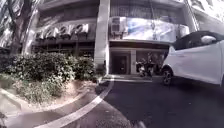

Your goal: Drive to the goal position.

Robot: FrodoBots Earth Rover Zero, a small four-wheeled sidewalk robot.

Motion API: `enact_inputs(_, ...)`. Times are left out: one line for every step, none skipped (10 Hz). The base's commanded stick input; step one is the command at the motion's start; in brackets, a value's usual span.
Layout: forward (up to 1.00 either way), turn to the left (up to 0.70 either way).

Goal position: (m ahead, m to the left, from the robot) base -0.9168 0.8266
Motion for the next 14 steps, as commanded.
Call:
enact_inputs(0.45,0.00)
enact_inputs(0.45,0.00)
enact_inputs(0.45,0.00)
enact_inputs(0.45,-0.09)
enact_inputs(0.45,-0.21)
enact_inputs(0.45,-0.27)
enact_inputs(0.45,-0.27)
enact_inputs(0.45,-0.27)
enact_inputs(0.45,-0.27)
enact_inputs(0.45,-0.27)
enact_inputs(0.45,-0.27)
enact_inputs(0.45,-0.27)
enact_inputs(0.45,-0.27)
enact_inputs(0.45,-0.27)
